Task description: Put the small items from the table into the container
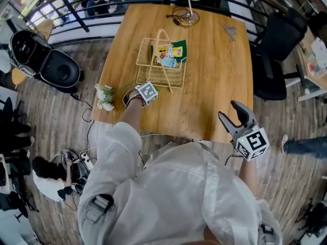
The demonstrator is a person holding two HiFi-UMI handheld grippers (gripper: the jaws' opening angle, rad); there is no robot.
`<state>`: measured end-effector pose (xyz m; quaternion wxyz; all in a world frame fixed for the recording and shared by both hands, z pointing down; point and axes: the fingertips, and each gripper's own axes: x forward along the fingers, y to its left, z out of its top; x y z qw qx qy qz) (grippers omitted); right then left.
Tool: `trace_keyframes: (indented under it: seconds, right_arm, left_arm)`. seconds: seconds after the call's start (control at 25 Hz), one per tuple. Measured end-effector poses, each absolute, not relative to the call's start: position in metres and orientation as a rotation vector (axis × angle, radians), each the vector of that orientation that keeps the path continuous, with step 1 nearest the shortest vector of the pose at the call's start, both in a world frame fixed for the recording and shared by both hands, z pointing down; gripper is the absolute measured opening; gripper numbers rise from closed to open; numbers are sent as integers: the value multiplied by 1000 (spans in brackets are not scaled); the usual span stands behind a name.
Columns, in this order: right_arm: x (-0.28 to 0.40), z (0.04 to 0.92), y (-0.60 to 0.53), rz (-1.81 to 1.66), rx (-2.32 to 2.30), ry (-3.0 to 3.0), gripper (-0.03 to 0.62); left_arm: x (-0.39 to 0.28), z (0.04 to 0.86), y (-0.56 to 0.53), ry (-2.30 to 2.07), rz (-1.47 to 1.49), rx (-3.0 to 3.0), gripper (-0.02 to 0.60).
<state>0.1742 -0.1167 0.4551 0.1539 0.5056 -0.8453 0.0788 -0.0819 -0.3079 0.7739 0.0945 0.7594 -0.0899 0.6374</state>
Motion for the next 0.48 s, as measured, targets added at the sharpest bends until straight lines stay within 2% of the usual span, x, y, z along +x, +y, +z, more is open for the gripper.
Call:
trace_keyframes:
  seconds: [0.04,0.08,0.48]
  right_arm:
    - [174,454,-118,222,1448,-2423,249]
    - [174,454,-119,217,1447,-2422,249]
    - [173,453,-138,193,1444,-2435,249]
  left_arm:
    - [-81,772,-306,-262,1888,2260,41]
    - [-79,772,-303,-256,1869,2269,31]
    - [-79,749,-292,-364,1457,2376,15]
